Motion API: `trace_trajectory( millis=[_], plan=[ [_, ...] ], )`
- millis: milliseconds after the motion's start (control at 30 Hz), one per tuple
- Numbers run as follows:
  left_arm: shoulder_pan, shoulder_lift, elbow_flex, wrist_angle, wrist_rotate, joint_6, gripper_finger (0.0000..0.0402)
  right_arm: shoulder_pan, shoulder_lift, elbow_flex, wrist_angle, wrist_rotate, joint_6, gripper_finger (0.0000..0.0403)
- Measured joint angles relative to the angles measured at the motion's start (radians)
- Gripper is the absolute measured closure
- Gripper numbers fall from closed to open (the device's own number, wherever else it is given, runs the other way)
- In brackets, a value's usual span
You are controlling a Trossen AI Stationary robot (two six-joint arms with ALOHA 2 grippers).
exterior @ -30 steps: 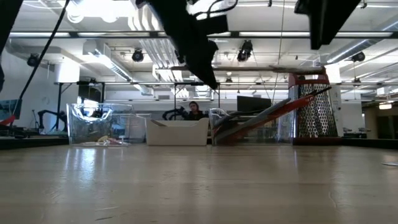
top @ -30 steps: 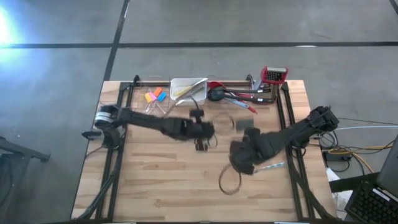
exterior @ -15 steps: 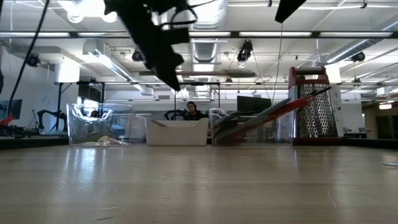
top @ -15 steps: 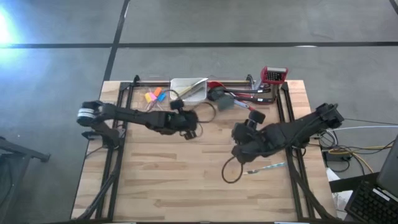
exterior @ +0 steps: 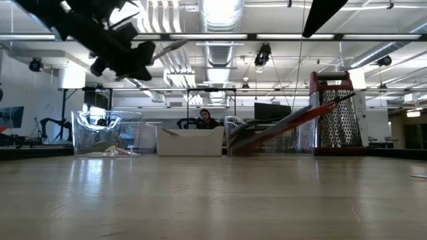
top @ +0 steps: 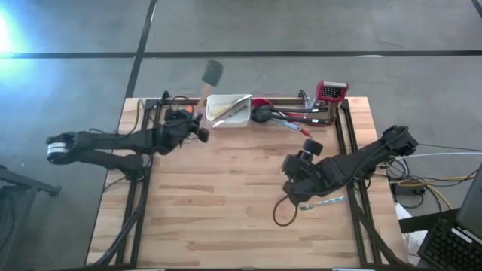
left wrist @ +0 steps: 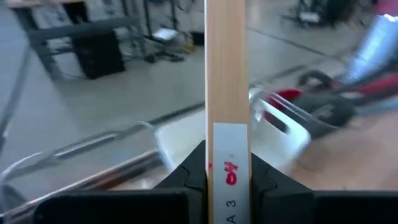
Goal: Pick & Place Kitchen Items
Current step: Put the gray spatula into the left transparent bin
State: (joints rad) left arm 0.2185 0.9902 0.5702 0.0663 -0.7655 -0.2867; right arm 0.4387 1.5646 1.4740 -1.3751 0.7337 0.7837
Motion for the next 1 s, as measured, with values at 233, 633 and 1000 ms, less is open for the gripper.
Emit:
trace_trajectory(
  millis=[233, 633, 1000],
  plan=[
    [0.137, -0.054, -0.163, 0.155, -0.019, 0.033, 0.0359, 0.001, 0.000, -0.016, 0.022, 0.004, -0.025, 0.0276],
    [0.363, 0.017, -0.234, 0.246, 0.155, 0.129, 0.0359, -0.005, 0.000, -0.017, 0.025, 0.059, -0.041, 0.0272],
    [0.434, 0.172, -0.233, 0.288, 0.235, -0.095, 0.0359, -0.005, 0.000, -0.017, 0.028, 0.064, -0.058, 0.0278]
  ],
)
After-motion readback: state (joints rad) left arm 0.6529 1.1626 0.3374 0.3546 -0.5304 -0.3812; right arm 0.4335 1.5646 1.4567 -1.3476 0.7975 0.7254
